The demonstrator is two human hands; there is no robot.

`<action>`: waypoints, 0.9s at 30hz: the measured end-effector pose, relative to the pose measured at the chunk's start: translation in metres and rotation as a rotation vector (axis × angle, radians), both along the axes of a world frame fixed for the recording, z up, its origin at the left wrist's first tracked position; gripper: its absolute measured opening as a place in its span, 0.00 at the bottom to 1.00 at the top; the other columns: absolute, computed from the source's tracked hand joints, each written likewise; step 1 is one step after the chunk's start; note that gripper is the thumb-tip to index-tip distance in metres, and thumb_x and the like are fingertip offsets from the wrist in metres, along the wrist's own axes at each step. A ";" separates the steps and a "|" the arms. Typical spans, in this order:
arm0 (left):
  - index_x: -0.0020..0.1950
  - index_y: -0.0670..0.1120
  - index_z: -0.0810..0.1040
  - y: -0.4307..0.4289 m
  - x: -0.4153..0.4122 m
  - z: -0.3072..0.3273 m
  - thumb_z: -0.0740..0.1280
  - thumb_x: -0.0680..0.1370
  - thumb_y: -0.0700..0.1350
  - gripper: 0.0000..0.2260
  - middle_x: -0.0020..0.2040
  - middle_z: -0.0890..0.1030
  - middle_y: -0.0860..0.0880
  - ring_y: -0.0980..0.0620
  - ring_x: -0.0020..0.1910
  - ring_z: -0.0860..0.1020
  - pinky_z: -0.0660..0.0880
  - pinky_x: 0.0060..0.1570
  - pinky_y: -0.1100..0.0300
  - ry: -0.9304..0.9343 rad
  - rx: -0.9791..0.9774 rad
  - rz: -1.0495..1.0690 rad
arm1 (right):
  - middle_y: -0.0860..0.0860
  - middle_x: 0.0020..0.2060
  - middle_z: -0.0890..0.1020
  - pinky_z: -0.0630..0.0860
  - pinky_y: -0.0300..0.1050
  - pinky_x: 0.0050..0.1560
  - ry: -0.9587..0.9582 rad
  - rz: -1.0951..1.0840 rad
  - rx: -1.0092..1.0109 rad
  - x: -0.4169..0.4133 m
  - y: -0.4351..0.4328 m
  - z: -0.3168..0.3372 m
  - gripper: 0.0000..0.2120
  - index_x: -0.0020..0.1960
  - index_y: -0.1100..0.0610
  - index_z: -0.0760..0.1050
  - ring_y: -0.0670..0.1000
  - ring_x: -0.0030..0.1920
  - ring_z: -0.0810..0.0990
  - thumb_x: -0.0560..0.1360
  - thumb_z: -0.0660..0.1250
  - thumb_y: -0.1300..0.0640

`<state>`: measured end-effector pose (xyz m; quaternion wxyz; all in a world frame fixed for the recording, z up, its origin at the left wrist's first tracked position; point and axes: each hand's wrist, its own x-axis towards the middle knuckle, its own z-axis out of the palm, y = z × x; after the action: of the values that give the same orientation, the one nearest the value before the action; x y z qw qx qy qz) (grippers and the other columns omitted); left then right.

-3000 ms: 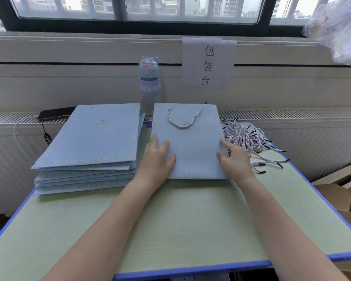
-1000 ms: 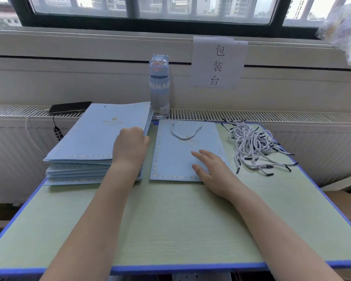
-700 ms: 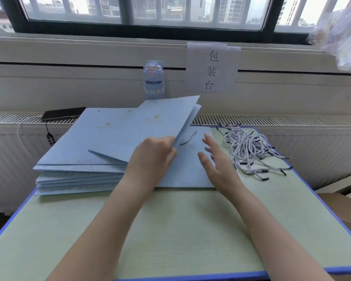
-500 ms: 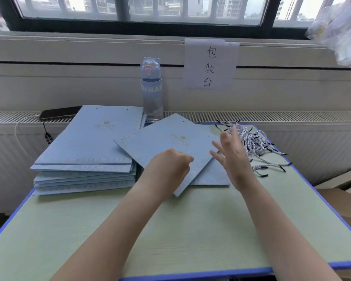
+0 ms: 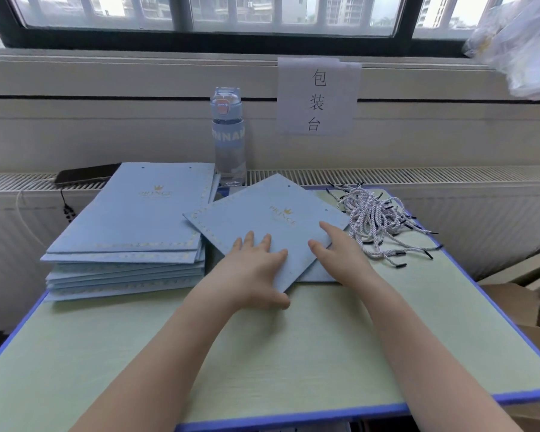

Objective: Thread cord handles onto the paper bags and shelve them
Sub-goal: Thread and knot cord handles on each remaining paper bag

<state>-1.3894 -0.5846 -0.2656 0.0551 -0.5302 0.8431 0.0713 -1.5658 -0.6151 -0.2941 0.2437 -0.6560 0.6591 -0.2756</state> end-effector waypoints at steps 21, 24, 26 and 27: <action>0.46 0.43 0.85 -0.003 0.053 0.042 0.68 0.70 0.34 0.09 0.44 0.85 0.50 0.58 0.44 0.81 0.78 0.49 0.63 0.770 -0.648 -0.361 | 0.54 0.49 0.81 0.70 0.48 0.54 0.116 -0.124 -0.581 -0.021 -0.015 -0.014 0.09 0.53 0.58 0.80 0.57 0.53 0.77 0.73 0.68 0.64; 0.46 0.44 0.85 0.004 0.050 0.047 0.69 0.71 0.34 0.08 0.45 0.84 0.51 0.59 0.45 0.81 0.77 0.50 0.65 0.861 -0.659 -0.375 | 0.54 0.54 0.80 0.67 0.45 0.59 0.133 -0.091 -0.535 -0.022 -0.014 -0.015 0.14 0.59 0.58 0.78 0.56 0.58 0.75 0.74 0.67 0.64; 0.46 0.44 0.84 0.007 0.049 0.049 0.69 0.72 0.34 0.08 0.44 0.84 0.51 0.59 0.45 0.81 0.77 0.50 0.64 0.908 -0.673 -0.376 | 0.54 0.51 0.81 0.68 0.44 0.54 0.087 -0.145 -0.566 -0.024 -0.015 -0.015 0.11 0.56 0.56 0.81 0.57 0.56 0.76 0.75 0.67 0.63; 0.46 0.44 0.84 0.006 0.050 0.049 0.69 0.72 0.34 0.07 0.44 0.83 0.51 0.58 0.44 0.81 0.77 0.50 0.64 0.915 -0.692 -0.377 | 0.54 0.48 0.81 0.68 0.43 0.50 0.051 -0.176 -0.611 -0.025 -0.015 -0.013 0.09 0.54 0.56 0.82 0.57 0.53 0.76 0.75 0.68 0.62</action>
<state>-1.3398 -0.5791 -0.2169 -0.4774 -0.2742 0.8348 0.0028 -1.5909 -0.6298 -0.3076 -0.0061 -0.6460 0.6059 -0.4643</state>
